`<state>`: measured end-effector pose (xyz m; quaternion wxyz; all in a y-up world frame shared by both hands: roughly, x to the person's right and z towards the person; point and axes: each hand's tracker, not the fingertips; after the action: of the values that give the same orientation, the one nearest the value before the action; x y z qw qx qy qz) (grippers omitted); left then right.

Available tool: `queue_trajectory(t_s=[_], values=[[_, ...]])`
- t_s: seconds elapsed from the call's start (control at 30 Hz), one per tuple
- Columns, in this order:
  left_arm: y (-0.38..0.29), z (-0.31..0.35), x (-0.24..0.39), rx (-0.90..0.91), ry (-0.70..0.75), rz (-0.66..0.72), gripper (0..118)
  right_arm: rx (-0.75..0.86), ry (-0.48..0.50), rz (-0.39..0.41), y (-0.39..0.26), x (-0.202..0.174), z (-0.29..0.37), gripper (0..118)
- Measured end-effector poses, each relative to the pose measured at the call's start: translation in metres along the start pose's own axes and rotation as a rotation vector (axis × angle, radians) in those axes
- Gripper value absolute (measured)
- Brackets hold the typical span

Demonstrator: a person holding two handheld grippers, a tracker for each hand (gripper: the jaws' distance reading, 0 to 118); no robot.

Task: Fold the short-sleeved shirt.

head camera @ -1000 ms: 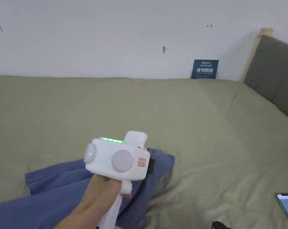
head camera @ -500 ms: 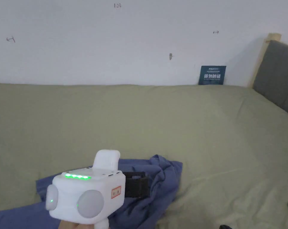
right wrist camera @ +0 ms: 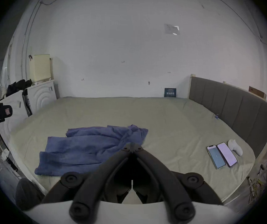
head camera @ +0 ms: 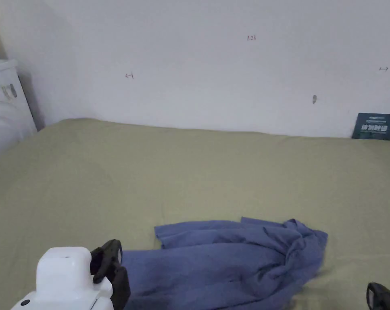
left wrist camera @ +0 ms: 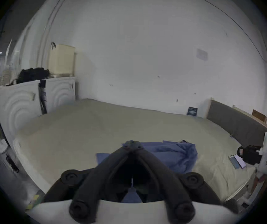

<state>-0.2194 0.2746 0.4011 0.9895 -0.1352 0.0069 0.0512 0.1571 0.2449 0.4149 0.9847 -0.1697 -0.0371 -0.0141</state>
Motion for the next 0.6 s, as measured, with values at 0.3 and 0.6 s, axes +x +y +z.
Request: queue_trajectory(t_s=[0.3,0.6], values=[[0.001,-0.052,-0.048,-0.163,0.004,0.029,0,-0.013,0.016,-0.002,0.002,-0.015,-0.011,0],[-0.057,-0.269,-0.116,-0.642,0.023,0.032,5,-0.132,0.023,0.009,-0.019,-0.027,-0.054,0]])
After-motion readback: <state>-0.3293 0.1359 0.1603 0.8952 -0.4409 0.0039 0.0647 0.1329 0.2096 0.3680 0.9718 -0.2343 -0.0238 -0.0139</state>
